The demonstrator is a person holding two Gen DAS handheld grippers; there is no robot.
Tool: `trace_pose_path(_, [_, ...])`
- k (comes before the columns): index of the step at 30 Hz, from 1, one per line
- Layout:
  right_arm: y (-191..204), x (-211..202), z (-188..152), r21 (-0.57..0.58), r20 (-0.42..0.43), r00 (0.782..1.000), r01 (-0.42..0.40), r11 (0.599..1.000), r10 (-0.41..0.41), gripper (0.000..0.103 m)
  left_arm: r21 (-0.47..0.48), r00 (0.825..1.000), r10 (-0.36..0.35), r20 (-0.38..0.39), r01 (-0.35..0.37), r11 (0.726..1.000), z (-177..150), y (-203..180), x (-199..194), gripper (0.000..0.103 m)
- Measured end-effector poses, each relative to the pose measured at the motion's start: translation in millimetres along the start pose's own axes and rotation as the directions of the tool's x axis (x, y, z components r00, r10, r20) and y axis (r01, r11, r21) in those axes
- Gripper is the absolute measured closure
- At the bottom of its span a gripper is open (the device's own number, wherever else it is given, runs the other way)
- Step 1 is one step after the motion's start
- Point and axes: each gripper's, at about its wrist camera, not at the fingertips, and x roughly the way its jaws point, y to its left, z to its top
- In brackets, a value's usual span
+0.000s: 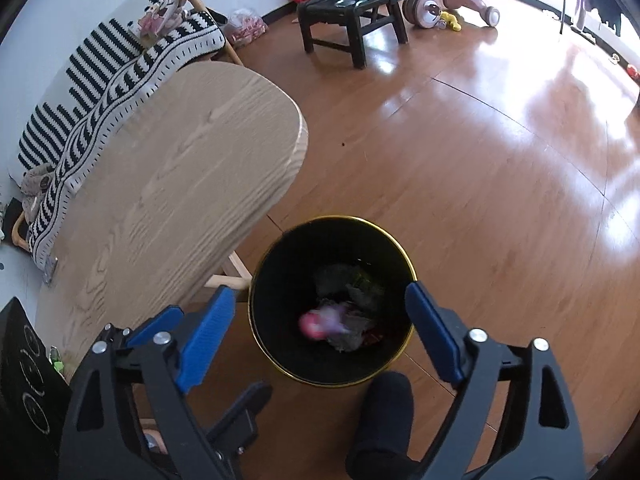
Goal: Collect trash
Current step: 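Open both tools to drop the toy and leaflet box into the bin, then move both open tools back over the tissue pack and blister pack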
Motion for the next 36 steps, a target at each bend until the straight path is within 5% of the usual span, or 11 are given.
trace_pose_path(8, [18,-25,4,-0.014,0.102,0.995,-0.016,1.000,0.017,0.017,-0.047,0.998,0.032,0.051,-0.029,0.998,5,19,-34,0.010])
trace_pose_path(18, [86,-50,10,-0.118,0.197,0.975,-0.085,0.989,0.107,0.015,-0.136,0.975,0.177,0.133,-0.159,0.978,-13,71,-119,0.007])
trace_pose_path(24, [148,-51,4,-0.231,0.196,0.967,-0.119,0.966,0.166,0.015,-0.237,0.946,0.289,0.148,-0.250,0.939,-31,114,-175,0.007])
trace_pose_path(36, [284,-36,-35,-0.431,0.096,0.950,-0.231,0.872,0.298,0.015,-0.381,0.861,0.502,0.078,-0.440,0.813,-101,195,-276,0.007])
